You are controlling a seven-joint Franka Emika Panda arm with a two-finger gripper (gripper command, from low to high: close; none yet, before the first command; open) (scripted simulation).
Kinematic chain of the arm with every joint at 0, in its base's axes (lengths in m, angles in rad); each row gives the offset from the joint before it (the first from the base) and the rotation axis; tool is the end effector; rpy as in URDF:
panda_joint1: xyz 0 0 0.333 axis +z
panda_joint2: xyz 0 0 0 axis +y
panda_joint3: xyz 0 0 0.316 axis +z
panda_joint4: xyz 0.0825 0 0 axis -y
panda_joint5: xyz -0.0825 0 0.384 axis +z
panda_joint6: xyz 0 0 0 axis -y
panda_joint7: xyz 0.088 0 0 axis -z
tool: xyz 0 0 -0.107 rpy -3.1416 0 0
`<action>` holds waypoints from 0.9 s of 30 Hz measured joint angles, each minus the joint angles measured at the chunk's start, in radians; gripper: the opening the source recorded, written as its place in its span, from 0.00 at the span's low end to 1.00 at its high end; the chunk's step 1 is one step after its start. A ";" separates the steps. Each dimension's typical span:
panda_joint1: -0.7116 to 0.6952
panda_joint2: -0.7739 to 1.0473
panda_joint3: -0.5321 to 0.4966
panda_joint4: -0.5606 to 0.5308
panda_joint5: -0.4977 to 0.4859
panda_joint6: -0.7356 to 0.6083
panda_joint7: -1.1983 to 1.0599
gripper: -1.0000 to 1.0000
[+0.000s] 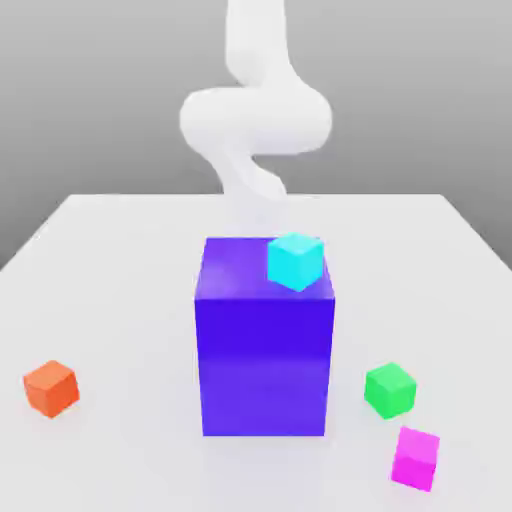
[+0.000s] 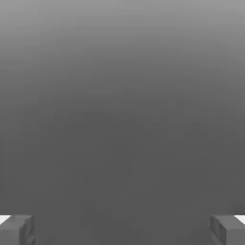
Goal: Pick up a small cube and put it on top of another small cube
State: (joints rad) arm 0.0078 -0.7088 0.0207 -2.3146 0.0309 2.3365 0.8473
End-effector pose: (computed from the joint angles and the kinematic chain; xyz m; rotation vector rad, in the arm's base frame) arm 0.3803 0.0140 0.6746 -2.4440 1.0790 -0.9169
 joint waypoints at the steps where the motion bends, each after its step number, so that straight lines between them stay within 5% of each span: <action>1: 0.003 0.039 0.010 -0.006 0.012 0.016 0.021 0.50; 14: 0.035 0.510 0.179 -0.082 0.059 0.206 0.351 0.50; 20: 0.083 0.732 0.233 -0.117 -0.025 0.295 0.576 0.50; 27: 0.195 0.991 0.175 -0.145 -0.169 0.407 0.849 0.50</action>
State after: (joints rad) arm 0.2023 0.2824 0.1961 -2.4592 -0.1379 2.7432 1.6960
